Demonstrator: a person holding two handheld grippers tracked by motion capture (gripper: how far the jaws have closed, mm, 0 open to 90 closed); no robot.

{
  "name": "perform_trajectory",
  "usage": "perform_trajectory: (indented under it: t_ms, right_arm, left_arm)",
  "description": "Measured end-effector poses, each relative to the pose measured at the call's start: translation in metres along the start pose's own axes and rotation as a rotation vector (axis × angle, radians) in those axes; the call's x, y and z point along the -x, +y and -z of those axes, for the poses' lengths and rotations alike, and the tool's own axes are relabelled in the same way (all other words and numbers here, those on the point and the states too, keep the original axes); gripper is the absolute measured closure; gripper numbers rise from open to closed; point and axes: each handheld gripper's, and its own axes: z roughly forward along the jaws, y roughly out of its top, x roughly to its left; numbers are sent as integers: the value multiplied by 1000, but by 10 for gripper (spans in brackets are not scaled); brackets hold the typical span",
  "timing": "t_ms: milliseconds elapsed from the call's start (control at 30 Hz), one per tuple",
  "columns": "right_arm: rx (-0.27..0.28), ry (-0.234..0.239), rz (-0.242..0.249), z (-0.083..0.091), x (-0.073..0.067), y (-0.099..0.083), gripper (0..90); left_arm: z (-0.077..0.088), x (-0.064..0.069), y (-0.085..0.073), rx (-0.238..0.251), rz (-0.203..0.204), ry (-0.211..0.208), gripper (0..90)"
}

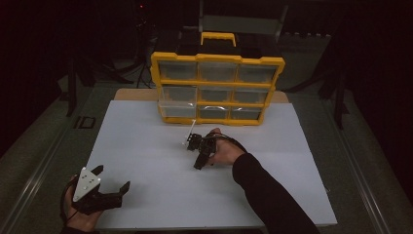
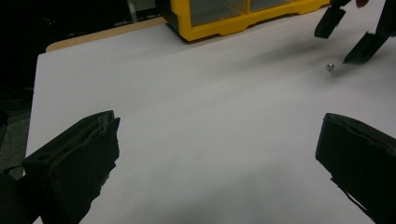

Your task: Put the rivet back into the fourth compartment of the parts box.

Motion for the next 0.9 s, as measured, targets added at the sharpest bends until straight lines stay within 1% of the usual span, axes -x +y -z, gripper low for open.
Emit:
perform_trajectory:
  t_ms: [167, 267, 367, 400, 433, 467, 500, 567, 667, 700, 867, 900]
  right_arm:
    - [-21, 15, -21, -9, 1, 1, 263]
    - [-32, 28, -36, -14, 3, 1, 325]
    - [-42, 43, -29, -18, 4, 1, 414]
    - [-44, 41, -26, -19, 3, 2, 428]
    - [-44, 37, -24, -19, 3, 2, 462]
    - [-41, 39, -26, -18, 3, 2, 517]
    - [-44, 38, -29, -17, 3, 2, 553]
    - [-49, 39, -28, -17, 2, 2, 594]
    - [-56, 38, -16, -16, 0, 2, 671]
    - [-56, 38, -16, -16, 0, 2, 671]
    - [-84, 19, 33, -16, -8, 6, 777]
    - [-90, 17, 36, -16, -10, 7, 798]
  left_arm:
    - [0, 0, 0, -1, -2, 0, 1]
    - [0, 0, 0, 0, 0, 0, 1]
    - [0, 0, 0, 0, 0, 0, 1]
    - [0, 0, 0, 0, 0, 0, 1]
    - [0, 0, 0, 0, 0, -1, 1]
    - [-1, 0, 0, -1, 0, 0, 1]
    - [-1, 0, 0, -1, -1, 0, 1]
    - [-1, 1, 0, -2, -2, 0, 1]
    - [-1, 1, 0, -3, -3, 0, 1]
    - [-1, 1, 0, -3, -3, 0, 1]
    - [-1, 1, 0, -5, -5, 0, 1]
    - [-1, 1, 0, -5, -5, 1, 1]
